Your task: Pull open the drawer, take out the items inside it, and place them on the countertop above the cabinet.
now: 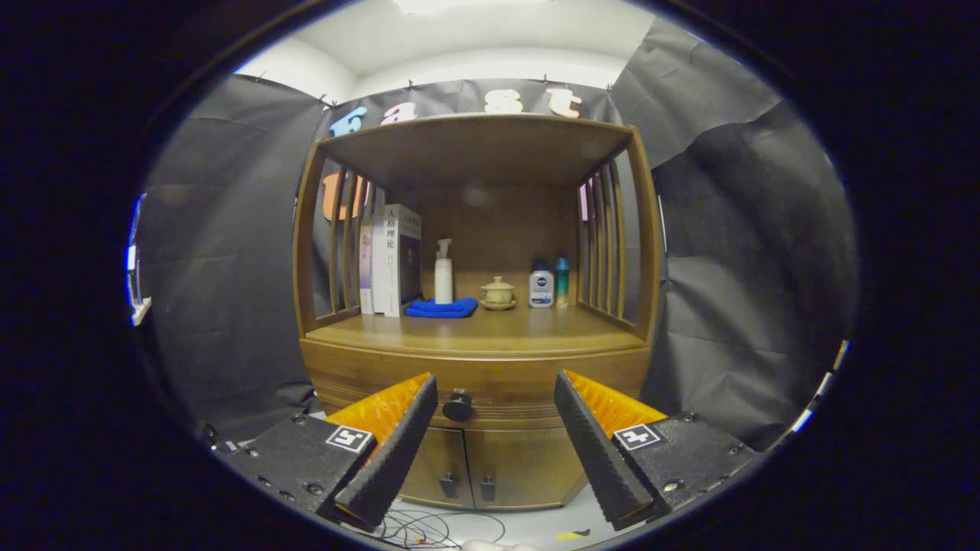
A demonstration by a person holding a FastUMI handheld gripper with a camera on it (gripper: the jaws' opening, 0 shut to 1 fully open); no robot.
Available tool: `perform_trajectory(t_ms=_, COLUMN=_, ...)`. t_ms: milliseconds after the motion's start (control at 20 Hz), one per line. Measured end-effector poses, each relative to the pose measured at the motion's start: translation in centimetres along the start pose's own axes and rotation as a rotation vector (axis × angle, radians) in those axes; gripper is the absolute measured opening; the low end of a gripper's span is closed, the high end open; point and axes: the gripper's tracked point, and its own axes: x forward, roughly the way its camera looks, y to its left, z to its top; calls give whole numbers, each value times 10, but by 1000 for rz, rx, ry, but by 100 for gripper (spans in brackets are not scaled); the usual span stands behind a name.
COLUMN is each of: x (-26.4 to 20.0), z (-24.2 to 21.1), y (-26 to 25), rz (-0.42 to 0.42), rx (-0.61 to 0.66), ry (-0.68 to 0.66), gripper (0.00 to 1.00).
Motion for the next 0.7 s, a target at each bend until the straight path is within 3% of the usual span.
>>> perform_trajectory(t_ms=700, x=126, z=-86, y=35, rz=-16, rx=-27, ry=157, gripper=100)
